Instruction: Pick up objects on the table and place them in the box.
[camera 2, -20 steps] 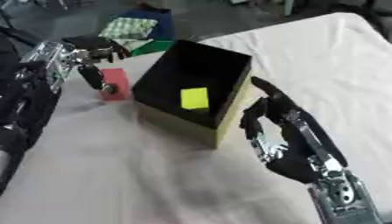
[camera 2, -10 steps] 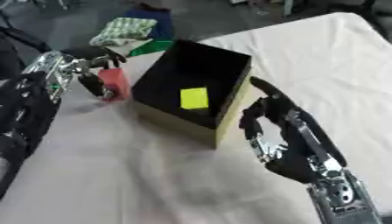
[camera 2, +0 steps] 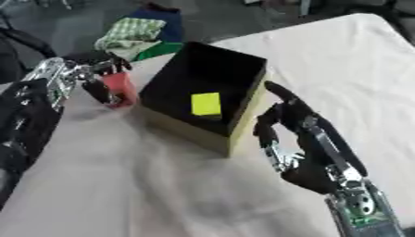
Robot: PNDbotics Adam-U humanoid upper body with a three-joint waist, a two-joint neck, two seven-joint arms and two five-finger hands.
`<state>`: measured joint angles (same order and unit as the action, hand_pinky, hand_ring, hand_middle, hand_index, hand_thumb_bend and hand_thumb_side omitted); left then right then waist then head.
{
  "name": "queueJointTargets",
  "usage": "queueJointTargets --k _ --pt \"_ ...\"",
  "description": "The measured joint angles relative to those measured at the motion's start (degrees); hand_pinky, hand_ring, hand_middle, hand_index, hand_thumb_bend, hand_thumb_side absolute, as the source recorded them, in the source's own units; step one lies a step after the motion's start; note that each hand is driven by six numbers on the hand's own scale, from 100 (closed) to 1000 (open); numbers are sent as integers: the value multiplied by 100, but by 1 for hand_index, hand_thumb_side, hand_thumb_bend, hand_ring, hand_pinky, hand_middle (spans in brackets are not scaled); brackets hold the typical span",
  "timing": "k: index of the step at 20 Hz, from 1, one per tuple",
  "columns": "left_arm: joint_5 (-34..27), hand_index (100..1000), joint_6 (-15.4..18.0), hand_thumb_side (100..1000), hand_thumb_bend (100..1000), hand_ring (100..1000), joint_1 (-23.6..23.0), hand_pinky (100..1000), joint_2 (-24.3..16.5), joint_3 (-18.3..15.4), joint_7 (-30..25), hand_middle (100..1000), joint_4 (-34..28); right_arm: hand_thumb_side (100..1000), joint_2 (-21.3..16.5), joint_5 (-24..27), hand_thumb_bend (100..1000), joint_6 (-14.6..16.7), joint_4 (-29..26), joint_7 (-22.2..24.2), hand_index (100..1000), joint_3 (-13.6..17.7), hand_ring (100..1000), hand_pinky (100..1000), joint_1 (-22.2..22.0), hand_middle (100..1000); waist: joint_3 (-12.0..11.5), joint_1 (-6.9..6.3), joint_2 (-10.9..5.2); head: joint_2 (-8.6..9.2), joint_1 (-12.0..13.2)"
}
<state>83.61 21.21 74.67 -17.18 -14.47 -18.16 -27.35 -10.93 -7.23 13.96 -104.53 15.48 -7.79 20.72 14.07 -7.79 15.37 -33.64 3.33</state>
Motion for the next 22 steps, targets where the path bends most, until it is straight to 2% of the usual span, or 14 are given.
queueJointTargets --k 5,11,16,22 --pt "-253 873 473 123 214 486 134 650 0 50 4 536 -490 520 0 0 100 0 2 1 1000 0 558 771 0 520 -4 2 -1 0 3" --pt "-753 866 1244 113 191 479 315 650 163 287 -124 525 -1271 520 3 0 100 4 15 19 1000 -1 558 771 -1 520 -6 15 -7 2 62" --pt "-1308 861 1821 110 194 483 364 656 498 660 -164 527 -1755 519 5 0 100 -6 31 37 1000 -4 558 771 -1 519 5 16 -8 25 185" --pt "-1766 863 2342 126 235 511 378 668 859 1262 -67 559 -1801 520 9 0 100 3 33 57 1000 -34 558 771 -1 519 5 16 -8 45 289"
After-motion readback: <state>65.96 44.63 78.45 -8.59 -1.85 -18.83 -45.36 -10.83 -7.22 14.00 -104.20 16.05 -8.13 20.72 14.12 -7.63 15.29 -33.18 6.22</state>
